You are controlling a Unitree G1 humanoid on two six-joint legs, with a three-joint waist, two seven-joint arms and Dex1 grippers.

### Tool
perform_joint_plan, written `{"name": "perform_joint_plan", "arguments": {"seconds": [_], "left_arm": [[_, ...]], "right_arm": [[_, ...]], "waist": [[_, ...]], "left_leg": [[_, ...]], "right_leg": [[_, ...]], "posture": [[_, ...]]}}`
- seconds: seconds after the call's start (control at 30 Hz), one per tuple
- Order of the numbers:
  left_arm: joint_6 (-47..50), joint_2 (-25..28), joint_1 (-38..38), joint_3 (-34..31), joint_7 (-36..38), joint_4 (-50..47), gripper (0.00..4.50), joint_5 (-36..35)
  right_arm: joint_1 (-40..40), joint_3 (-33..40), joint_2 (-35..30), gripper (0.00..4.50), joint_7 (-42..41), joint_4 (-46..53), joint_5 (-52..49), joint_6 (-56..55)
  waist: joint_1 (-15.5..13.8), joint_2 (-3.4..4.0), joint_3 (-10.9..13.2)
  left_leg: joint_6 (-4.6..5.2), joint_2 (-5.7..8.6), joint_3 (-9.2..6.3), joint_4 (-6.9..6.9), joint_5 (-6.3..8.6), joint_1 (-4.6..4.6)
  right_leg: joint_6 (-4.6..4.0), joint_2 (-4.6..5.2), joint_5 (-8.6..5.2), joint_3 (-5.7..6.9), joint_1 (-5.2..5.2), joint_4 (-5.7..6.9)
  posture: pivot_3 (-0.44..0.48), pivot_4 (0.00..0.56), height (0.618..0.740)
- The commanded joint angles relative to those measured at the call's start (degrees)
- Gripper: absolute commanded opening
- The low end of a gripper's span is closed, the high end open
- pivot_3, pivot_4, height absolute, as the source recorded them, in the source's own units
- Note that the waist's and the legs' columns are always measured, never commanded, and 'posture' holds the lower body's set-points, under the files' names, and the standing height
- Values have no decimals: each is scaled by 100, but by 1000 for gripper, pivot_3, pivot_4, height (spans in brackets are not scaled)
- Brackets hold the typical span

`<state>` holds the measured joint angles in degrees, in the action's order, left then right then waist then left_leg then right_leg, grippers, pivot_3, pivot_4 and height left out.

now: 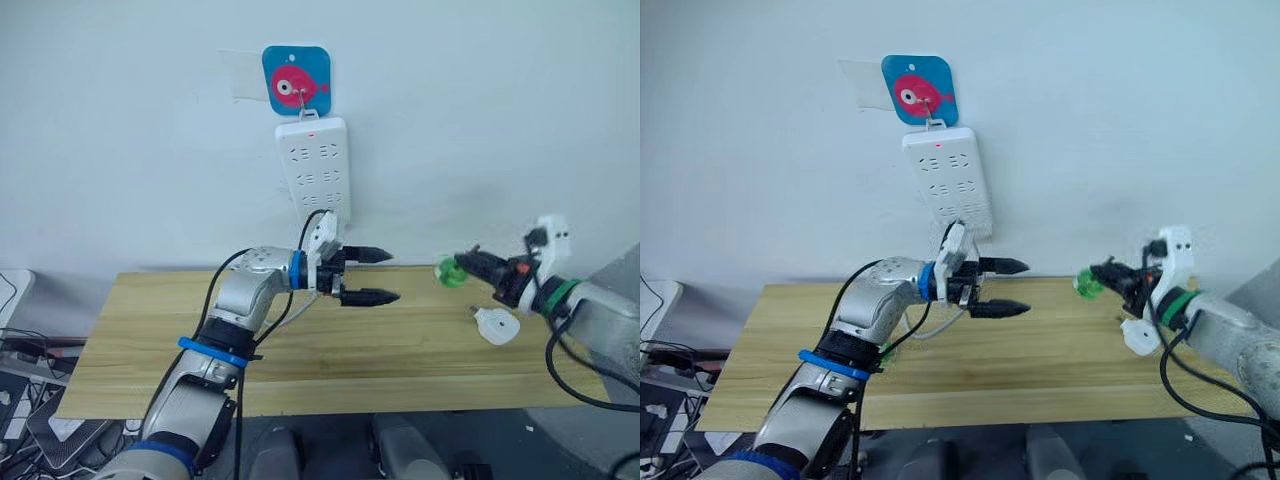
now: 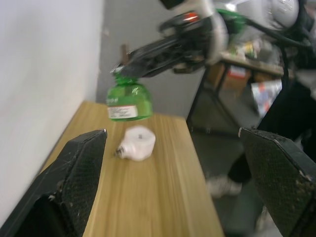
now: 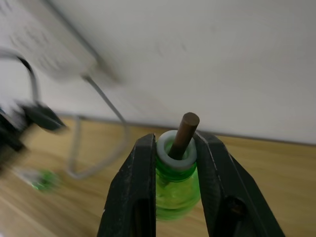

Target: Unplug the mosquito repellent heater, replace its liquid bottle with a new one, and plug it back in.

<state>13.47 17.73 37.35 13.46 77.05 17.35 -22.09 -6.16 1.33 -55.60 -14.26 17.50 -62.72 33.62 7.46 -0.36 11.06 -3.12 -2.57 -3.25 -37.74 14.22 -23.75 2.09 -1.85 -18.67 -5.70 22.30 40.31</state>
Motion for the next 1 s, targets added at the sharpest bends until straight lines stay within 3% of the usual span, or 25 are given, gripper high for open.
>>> {"name": "perform_joint_plan", "arguments": {"seconds": [0.03,0.13,0.4,0.8,1.0], "left_arm": [[-688,75,-126,135,426,89,4500,225],[-1516,159,-258,296,465,390,4500,691],[-1825,163,-335,180,140,592,4500,957],[-1965,246,-447,161,-207,551,4500,1130],[-1960,254,-486,142,-245,507,4500,1125]], "right_arm": [[-28,-529,231,757,-1381,-495,1941,-1486],[-203,-1054,760,757,-1961,-1618,3334,-2739],[-751,-962,2185,757,-2100,-3680,4464,-3764],[-1100,-728,2629,757,-2207,-5059,5265,-4566],[-1041,-619,2599,2797,-2446,-4921,5329,-4510]], "waist": [[-18,-1,2],[-67,-9,6],[-264,-11,14],[-322,-10,15],[-323,-10,15]], "left_leg": [[0,0,0,1,0,-1],[0,0,0,-2,1,-1],[0,1,2,-14,0,1],[0,3,1,-15,0,8],[0,4,1,-16,0,20]], "right_leg": [[0,0,0,0,0,-1],[-5,1,4,0,-2,-2],[-26,3,26,-3,-6,5],[-29,8,27,-2,-8,17],[-30,7,26,-4,-10,41]], "posture": [[-87,167,740],[-66,174,740],[-32,184,740],[-20,188,740],[-19,184,740]]}}
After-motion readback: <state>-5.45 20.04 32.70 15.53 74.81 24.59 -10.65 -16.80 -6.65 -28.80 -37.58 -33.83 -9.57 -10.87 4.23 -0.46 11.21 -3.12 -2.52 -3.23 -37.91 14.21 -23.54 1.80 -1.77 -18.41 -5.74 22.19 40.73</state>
